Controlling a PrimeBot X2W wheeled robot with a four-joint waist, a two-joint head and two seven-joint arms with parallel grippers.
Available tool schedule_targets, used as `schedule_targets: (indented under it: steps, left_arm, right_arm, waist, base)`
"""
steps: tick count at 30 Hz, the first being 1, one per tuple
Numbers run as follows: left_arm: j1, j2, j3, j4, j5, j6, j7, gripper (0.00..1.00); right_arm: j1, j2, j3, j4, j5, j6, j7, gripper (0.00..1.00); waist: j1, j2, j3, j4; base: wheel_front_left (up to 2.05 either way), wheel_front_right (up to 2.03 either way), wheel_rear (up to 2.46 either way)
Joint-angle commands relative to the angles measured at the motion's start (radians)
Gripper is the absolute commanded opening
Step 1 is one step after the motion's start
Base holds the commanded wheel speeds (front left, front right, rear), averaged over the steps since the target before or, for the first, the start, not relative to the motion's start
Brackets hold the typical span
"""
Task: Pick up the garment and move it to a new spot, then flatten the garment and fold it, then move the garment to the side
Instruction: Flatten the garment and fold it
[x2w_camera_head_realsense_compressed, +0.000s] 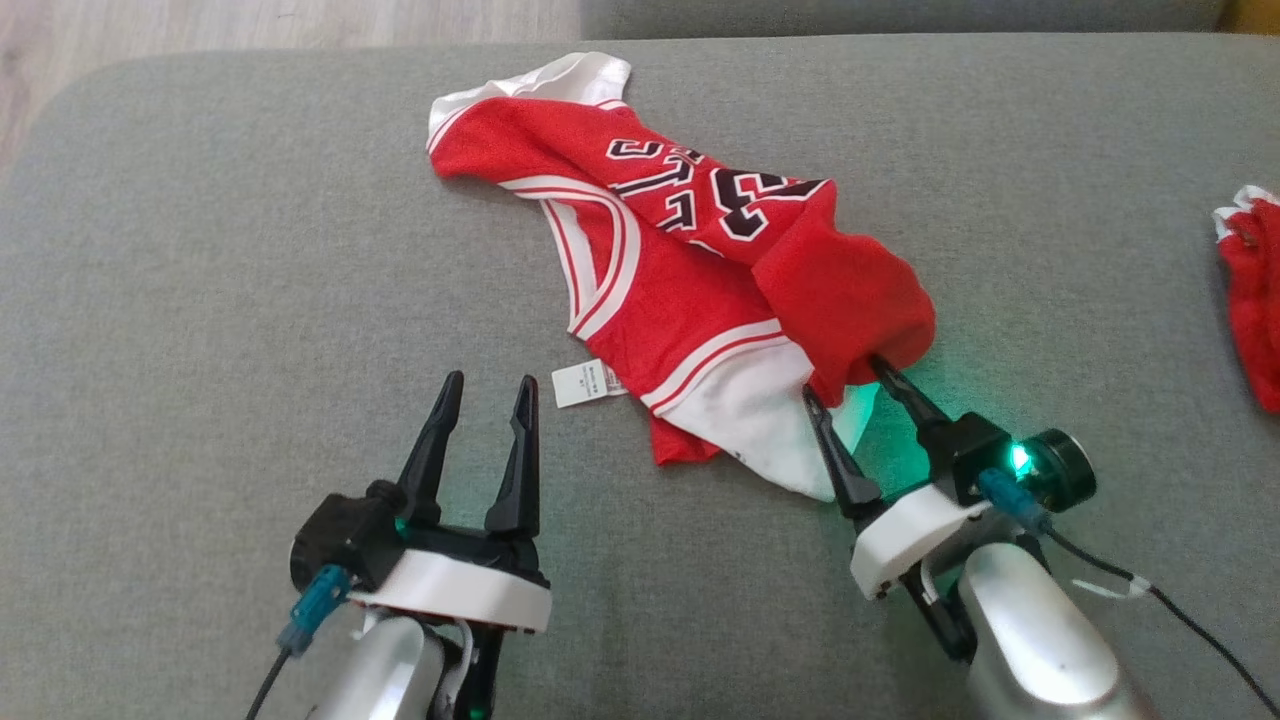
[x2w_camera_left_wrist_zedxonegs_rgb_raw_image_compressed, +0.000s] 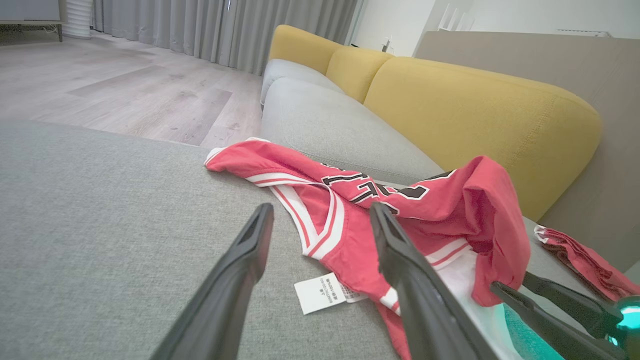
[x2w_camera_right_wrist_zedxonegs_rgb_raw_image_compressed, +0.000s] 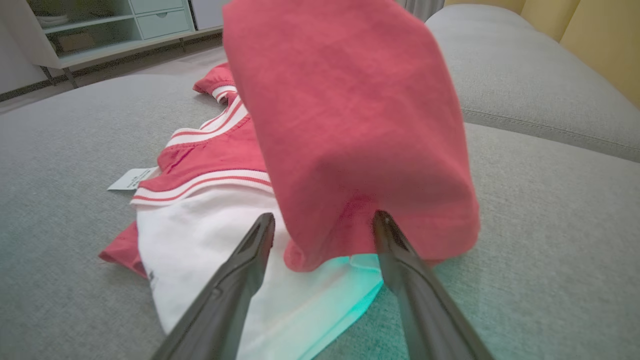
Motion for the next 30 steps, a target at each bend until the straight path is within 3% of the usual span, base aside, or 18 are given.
schedule_targets:
  steps: [1, 2, 3, 4, 10, 17, 24, 30]
  left_arm:
    - [-0.044, -0.003, 0.039, -0.025, 0.01, -0.003, -0.009, 1.0]
    - [-0.044, -0.005, 0.041, -0.023, 0.012, -0.005, -0.009, 1.0]
    - [-0.044, -0.007, 0.042, -0.022, 0.014, -0.007, -0.009, 1.0]
    - [-0.044, -0.009, 0.044, -0.02, 0.016, -0.008, -0.009, 1.0]
    - [-0.033, -0.018, 0.058, -0.015, 0.023, -0.015, -0.009, 1.0]
    - [-0.019, -0.025, 0.065, -0.014, 0.024, -0.023, -0.009, 1.0]
    - [-0.003, -0.029, 0.062, -0.012, 0.018, -0.027, -0.009, 1.0]
    - [0.013, -0.031, 0.052, -0.015, 0.004, -0.025, -0.009, 1.0]
  right_arm:
    - [-0.04, 0.0, 0.011, -0.011, -0.009, 0.007, 0.0, 1.0]
    - [-0.049, 0.0, 0.003, 0.004, -0.013, 0.007, 0.003, 0.98]
    - [-0.06, 0.0, -0.01, 0.014, -0.013, 0.007, 0.001, 0.28]
    - [-0.07, 0.0, -0.028, 0.019, -0.013, 0.007, -0.002, 0.0]
    - [-0.118, 0.0, -0.145, -0.008, -0.035, 0.007, -0.019, 0.0]
    - [-0.186, 0.0, -0.248, -0.152, -0.119, 0.007, -0.024, 0.0]
    - [-0.261, -0.008, -0.239, -0.282, -0.204, 0.007, -0.015, 0.0]
    - [-0.297, -0.061, -0.204, -0.347, -0.223, 0.007, 0.075, 0.0]
  waist:
    - [0.0, -0.0001, 0.001, 0.005]
    - [0.0, -0.0001, 0.001, 0.007]
    - [0.0, -0.0001, 0.001, 0.009]
    - [0.0, -0.0001, 0.0, 0.01]
    - [0.0, -0.0001, -0.017, 0.005]
    - [0.0, -0.0001, -0.05, -0.014]
    - [0.0, -0.0001, -0.078, -0.02]
    - [0.0, -0.0001, -0.096, -0.018]
  base:
    - [0.0, 0.0, 0.0]
    - [0.0, 0.0, 0.0]
    - [0.0, 0.0, 0.0]
    - [0.0, 0.0, 0.0]
    - [0.0, 0.0, 0.0]
    - [0.0, 0.0, 0.0]
    - [0.0, 0.0, 0.0]
    - [0.0, 0.0, 0.0]
